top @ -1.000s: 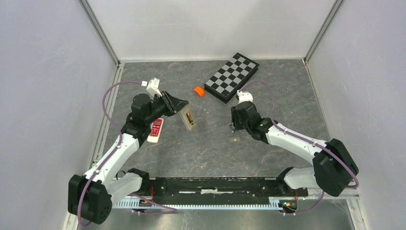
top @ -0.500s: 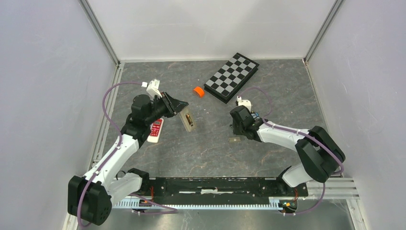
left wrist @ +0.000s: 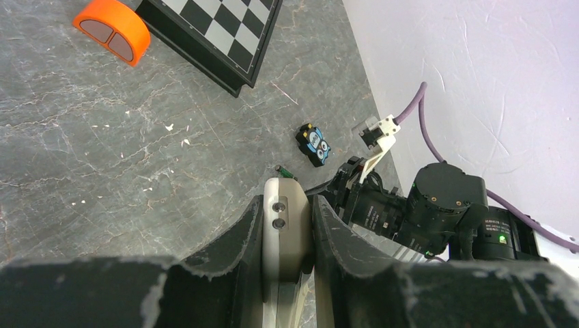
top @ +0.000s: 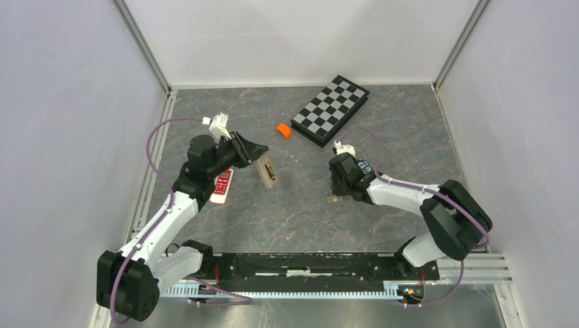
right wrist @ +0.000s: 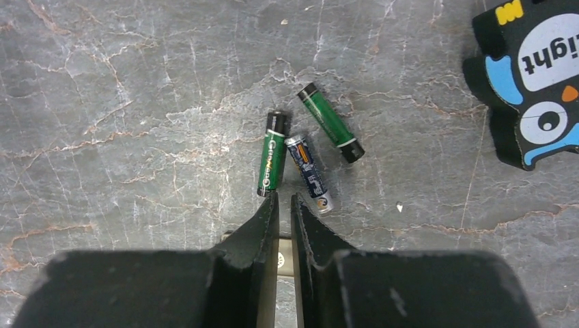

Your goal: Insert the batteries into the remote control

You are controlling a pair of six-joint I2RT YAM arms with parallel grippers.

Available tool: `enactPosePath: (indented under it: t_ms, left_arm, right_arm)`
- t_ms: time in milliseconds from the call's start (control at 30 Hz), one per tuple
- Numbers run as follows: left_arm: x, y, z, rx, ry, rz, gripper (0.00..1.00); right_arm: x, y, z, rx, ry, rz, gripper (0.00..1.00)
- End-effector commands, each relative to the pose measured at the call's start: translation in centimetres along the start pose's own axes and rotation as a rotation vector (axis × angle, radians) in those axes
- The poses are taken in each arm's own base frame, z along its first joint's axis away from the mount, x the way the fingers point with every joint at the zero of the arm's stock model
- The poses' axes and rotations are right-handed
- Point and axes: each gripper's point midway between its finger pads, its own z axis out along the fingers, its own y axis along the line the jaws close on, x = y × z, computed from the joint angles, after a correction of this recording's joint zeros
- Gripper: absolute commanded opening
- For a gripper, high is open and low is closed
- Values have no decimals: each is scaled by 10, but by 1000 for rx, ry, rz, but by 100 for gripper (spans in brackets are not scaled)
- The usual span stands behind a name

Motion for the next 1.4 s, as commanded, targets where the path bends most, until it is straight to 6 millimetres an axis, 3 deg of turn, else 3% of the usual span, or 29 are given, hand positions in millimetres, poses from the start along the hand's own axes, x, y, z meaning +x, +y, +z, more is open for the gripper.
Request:
enactPosePath:
  t_ms: [0, 100, 300, 400, 733, 1067, 1233, 1367]
  left_arm:
    - [-12, -5, -2, 15, -52, 62, 2]
    - [-13, -5, -2, 13, -54, 62, 2]
    - [-14, -5, -2, 12, -58, 61, 2]
    - [-14, -6, -2, 16, -59, 66, 2]
    - [-15, -13, -4, 48, -65, 77, 2]
    - [-11, -33, -7, 161, -47, 87, 2]
    - [-12, -33, -7, 165, -45, 89, 2]
    - [-11, -33, -6, 163, -44, 88, 2]
  right_arm:
    - [-7, 6, -1, -40, -30, -28, 16]
    - [-15, 9, -2, -49, -51, -48, 20]
    - [-23, 17, 1, -70, -59, -58, 36]
    - [-25, 19, 5, -71, -59, -52, 38]
    - [-32, 25, 9, -83, -72, -48, 30]
    - [-35, 29, 13, -90, -77, -52, 26]
    - [-38, 44, 10, -168, -74, -72, 18]
    - [-40, 38, 11, -129, -74, -78, 23]
